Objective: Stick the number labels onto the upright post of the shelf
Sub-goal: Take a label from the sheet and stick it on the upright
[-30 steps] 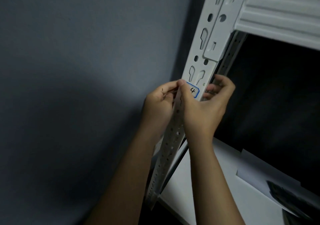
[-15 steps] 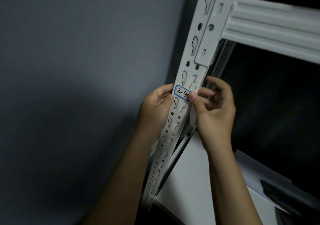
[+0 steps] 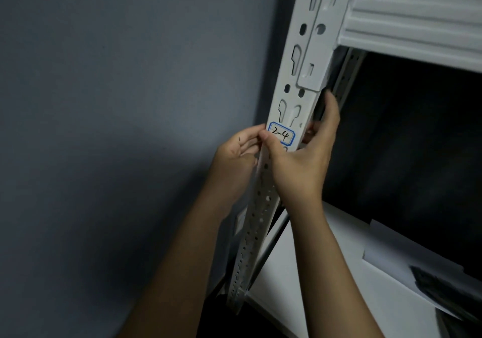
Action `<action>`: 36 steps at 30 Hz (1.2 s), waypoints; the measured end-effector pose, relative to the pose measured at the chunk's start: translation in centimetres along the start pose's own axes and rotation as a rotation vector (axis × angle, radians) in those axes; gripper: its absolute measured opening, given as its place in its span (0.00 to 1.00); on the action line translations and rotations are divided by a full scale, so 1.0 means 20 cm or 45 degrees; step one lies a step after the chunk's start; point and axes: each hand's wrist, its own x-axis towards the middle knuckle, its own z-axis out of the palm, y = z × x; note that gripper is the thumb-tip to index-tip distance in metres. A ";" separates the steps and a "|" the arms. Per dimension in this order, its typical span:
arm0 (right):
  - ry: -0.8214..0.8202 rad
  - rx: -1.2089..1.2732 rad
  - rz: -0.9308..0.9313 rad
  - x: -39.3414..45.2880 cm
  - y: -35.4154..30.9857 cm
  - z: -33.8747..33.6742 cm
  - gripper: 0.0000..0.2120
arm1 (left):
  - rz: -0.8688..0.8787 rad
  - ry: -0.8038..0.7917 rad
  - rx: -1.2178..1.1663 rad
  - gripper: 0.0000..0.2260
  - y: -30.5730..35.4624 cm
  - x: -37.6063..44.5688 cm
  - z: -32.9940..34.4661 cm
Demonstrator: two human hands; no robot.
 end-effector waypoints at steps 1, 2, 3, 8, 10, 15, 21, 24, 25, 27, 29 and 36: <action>-0.021 0.028 0.018 0.00 0.00 -0.01 0.45 | -0.004 0.003 0.004 0.18 0.00 0.00 0.00; -0.048 0.055 0.036 0.01 -0.01 -0.02 0.44 | -0.007 0.003 0.011 0.17 0.00 0.00 -0.01; -0.076 0.074 0.051 0.01 -0.01 -0.03 0.45 | -0.007 0.003 0.018 0.17 0.00 0.00 -0.01; -0.186 0.242 0.115 0.02 0.00 -0.09 0.45 | 0.002 0.039 0.005 0.16 0.01 -0.02 0.02; -0.245 0.283 0.112 0.03 0.00 -0.11 0.43 | -0.005 0.041 -0.017 0.16 0.02 -0.03 0.03; -0.406 0.297 0.050 0.03 0.01 -0.17 0.37 | 0.038 0.082 0.003 0.12 0.01 -0.02 0.04; -0.241 0.388 0.093 0.03 0.00 -0.14 0.29 | 0.059 0.158 0.078 0.08 -0.01 0.02 0.07; -0.159 0.371 0.094 0.03 0.00 -0.10 0.27 | 0.087 0.218 0.094 0.05 -0.01 0.03 0.10; -0.151 0.372 0.088 0.03 0.00 -0.10 0.26 | 0.091 0.242 0.080 0.05 0.00 0.03 0.11; -0.171 0.375 0.075 0.04 0.01 -0.10 0.23 | 0.087 0.245 0.027 0.03 0.00 0.05 0.10; -0.219 0.385 0.061 0.05 0.02 -0.11 0.23 | 0.083 0.231 -0.010 0.03 0.00 0.05 0.10; -0.334 0.457 0.076 0.04 0.07 -0.16 0.25 | -0.083 0.089 -0.221 0.11 -0.02 0.04 0.06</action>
